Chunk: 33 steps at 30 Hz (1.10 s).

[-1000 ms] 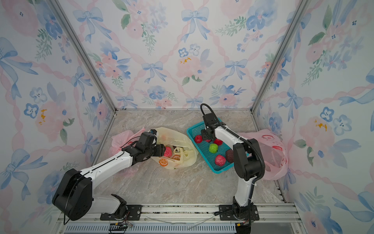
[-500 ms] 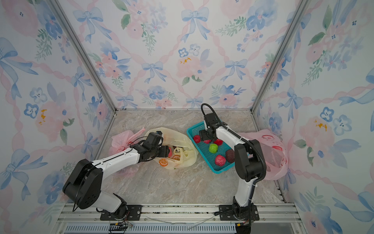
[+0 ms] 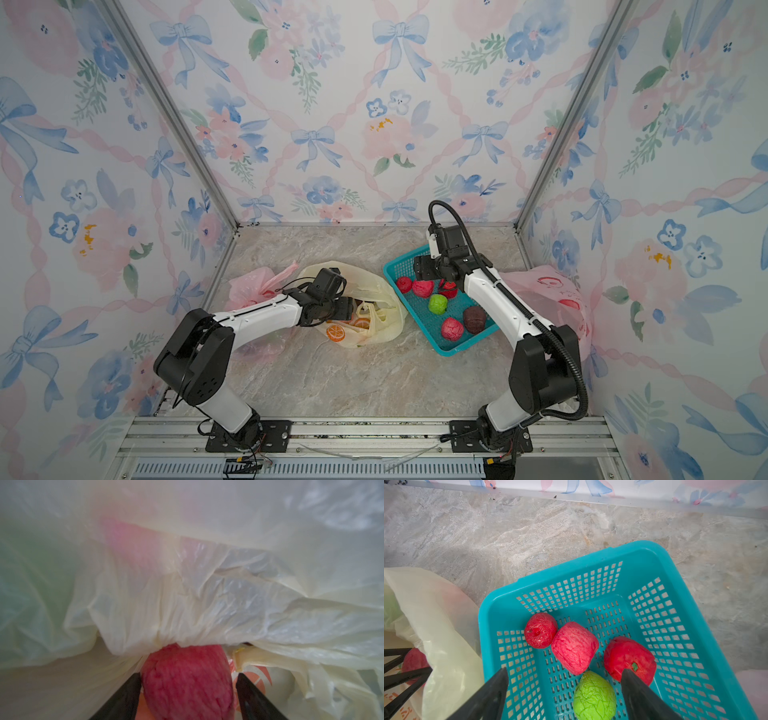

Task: Untie the knot of a plastic bag & take out the apple
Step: Pick up the apple from the plastic bag.

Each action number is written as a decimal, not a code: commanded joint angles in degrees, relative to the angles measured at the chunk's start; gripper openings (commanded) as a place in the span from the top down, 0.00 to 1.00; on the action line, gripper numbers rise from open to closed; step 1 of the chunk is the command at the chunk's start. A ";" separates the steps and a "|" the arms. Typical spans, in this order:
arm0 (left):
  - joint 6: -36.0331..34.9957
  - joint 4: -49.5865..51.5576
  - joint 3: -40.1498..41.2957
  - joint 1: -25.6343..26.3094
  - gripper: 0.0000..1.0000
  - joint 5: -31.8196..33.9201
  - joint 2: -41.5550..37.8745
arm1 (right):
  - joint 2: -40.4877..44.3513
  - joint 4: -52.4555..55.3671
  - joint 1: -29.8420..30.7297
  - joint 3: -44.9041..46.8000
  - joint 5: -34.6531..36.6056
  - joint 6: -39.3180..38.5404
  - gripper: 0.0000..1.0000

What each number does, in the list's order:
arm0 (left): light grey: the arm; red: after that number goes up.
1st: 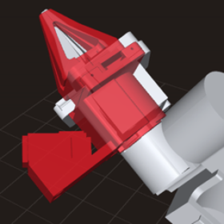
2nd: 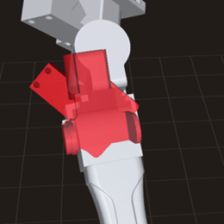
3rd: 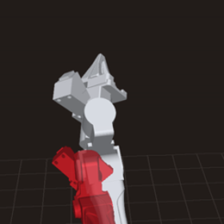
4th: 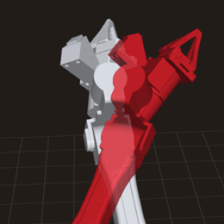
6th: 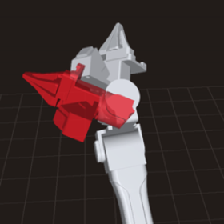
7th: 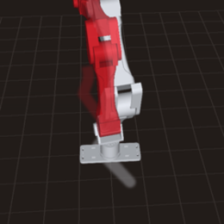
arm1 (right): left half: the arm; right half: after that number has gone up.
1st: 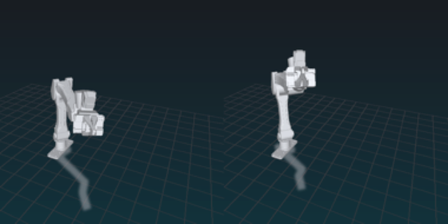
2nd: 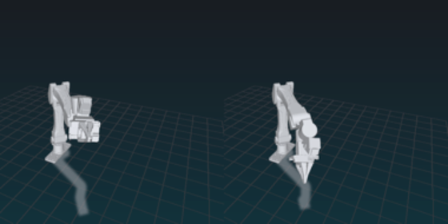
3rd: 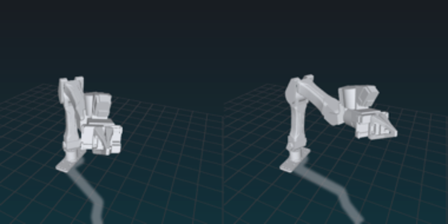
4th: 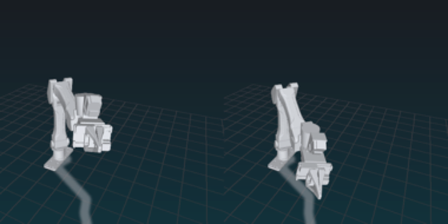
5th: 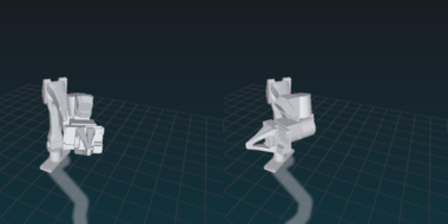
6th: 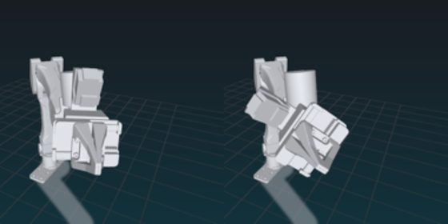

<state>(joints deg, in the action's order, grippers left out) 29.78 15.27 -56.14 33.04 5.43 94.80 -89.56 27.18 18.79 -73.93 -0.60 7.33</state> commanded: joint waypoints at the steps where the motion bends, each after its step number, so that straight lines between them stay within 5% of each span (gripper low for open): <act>1: 0.78 2.10 -1.15 0.56 0.27 2.03 1.42 | 0.61 -0.19 -0.48 1.55 -0.81 0.78 0.14; 4: 0.68 2.22 -1.34 0.75 0.31 2.53 2.20 | 0.70 -0.45 -0.52 2.01 -0.81 1.01 0.14; 8: 0.21 3.33 -2.16 0.99 0.50 3.02 2.73 | 1.14 -0.65 -0.51 2.57 -0.64 1.07 0.14; 17: -2.17 10.04 -5.44 1.23 0.62 3.42 -6.09 | 1.96 -0.72 -0.60 2.69 0.10 1.02 0.14; 26: -7.13 16.36 -15.12 0.98 0.60 -4.13 -17.72 | 3.81 -2.03 -3.54 4.31 -0.03 3.10 0.14; 33: -13.17 12.33 -31.48 6.83 0.60 -10.50 -6.01 | 10.48 -5.12 -11.47 9.64 -4.32 8.07 0.14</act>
<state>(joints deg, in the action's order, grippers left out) 21.17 28.64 -81.73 36.58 -0.69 82.32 -82.06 23.70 9.65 -65.45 -2.70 12.67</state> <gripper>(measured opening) 0.535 0.857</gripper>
